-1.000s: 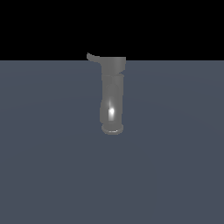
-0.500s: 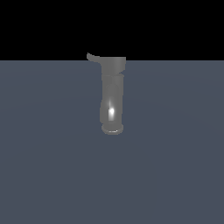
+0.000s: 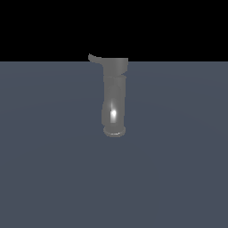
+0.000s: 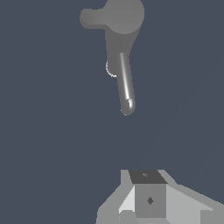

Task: Turn on the faucet by rotating a designated handle.

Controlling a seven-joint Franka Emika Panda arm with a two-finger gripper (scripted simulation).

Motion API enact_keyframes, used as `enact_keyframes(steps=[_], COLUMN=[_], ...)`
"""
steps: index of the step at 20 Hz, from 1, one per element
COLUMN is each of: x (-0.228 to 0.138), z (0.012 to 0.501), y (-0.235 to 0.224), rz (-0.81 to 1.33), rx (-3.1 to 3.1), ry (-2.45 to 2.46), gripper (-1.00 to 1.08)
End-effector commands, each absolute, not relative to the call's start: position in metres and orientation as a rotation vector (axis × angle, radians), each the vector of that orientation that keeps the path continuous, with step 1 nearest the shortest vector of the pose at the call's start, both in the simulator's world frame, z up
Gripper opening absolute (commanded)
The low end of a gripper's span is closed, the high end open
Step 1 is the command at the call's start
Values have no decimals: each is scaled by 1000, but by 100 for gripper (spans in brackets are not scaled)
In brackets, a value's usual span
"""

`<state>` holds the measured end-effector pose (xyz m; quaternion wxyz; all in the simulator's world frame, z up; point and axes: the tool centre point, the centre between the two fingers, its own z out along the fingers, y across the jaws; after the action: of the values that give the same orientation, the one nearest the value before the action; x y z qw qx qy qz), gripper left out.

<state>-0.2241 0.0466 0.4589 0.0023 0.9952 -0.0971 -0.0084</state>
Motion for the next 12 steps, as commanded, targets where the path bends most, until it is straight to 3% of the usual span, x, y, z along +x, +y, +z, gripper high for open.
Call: enact_keyframes(steps=[1,12], x=[-216,-172], z=[452,423], y=[55,87], rz=[-26,-24], rx=[3114,3047], ry=[-389,-765], gripper=[-100,-100])
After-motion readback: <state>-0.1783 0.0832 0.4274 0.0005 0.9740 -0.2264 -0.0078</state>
